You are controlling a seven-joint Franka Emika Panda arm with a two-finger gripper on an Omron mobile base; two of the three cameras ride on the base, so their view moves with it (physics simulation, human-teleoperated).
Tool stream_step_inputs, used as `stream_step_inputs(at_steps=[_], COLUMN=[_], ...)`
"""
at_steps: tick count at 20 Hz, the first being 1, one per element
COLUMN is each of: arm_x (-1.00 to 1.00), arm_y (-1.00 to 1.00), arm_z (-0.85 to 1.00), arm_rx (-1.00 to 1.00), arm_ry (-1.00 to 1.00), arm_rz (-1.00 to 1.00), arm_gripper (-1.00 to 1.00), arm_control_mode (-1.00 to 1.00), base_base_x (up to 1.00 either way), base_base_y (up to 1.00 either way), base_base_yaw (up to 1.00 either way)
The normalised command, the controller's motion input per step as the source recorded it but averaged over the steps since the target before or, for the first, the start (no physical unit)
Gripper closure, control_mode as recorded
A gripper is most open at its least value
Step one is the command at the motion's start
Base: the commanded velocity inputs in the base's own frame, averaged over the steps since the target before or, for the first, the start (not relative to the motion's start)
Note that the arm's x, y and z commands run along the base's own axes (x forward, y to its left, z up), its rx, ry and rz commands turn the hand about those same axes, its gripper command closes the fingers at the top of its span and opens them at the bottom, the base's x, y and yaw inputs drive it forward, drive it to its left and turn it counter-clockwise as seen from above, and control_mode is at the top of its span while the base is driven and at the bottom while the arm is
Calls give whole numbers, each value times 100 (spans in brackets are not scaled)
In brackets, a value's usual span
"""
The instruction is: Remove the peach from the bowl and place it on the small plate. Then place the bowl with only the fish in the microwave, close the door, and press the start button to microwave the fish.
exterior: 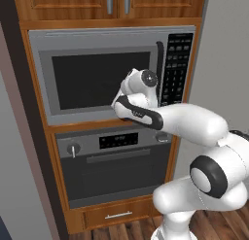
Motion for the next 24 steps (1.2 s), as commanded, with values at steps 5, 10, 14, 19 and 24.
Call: stream_step_inputs(at_steps=[5,10,14,19,24], arm_x=[42,-59,-100,-97,-20], arm_y=[-1,-52,-97,-100,-80], arm_z=[-38,-10,-6,-39,-32], arm_rx=[5,10,13,17,9], arm_ry=[-2,-1,-3,-7,-14], arm_rz=[0,0,-1,-1,3], arm_gripper=[-100,-100,-100,-100,-100], arm_control_mode=[-100,-100,-100,-100,-100], base_base_x=[0,0,0,0,0], base_base_y=[0,0,0,0,0], base_base_yaw=[0,0,0,0,0])
